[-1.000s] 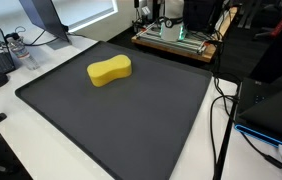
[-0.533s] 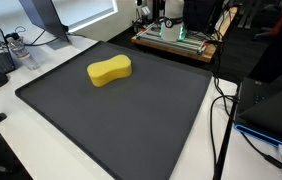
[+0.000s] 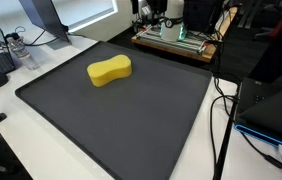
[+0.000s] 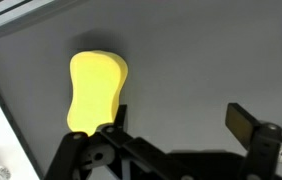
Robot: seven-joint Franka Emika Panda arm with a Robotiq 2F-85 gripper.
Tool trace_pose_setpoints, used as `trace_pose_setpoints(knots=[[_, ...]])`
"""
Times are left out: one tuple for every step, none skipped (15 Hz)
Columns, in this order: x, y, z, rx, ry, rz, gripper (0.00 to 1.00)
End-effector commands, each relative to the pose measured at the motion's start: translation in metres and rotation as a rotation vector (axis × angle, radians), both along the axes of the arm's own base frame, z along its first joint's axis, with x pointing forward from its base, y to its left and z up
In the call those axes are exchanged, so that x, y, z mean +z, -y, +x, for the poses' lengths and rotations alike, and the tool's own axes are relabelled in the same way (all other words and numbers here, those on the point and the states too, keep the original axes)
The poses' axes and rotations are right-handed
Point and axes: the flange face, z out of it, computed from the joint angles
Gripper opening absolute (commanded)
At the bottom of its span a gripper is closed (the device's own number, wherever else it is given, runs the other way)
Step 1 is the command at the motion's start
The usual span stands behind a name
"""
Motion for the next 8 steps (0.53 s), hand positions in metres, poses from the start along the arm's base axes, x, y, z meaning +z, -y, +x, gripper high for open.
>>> trace_pose_setpoints(knots=[[-0.013,-0.005,0.052,-0.135,-0.011,-0.125,1.0],[-0.02,-0.003,0.064,-0.156,-0.026,-0.144,1.0],[-0.025,0.0,0.075,-0.181,-0.022,-0.173,1.0],[-0.029,0.003,0.085,-0.206,-0.028,-0.193,1.0],[-0.034,0.006,0.097,-0.228,-0.03,-0.214,1.0],[-0.037,0.008,0.107,-0.239,-0.026,-0.236,1.0],[-0.04,0.011,0.118,-0.248,-0.014,-0.272,1.0],[-0.042,0.013,0.129,-0.253,-0.003,-0.304,1.0]])
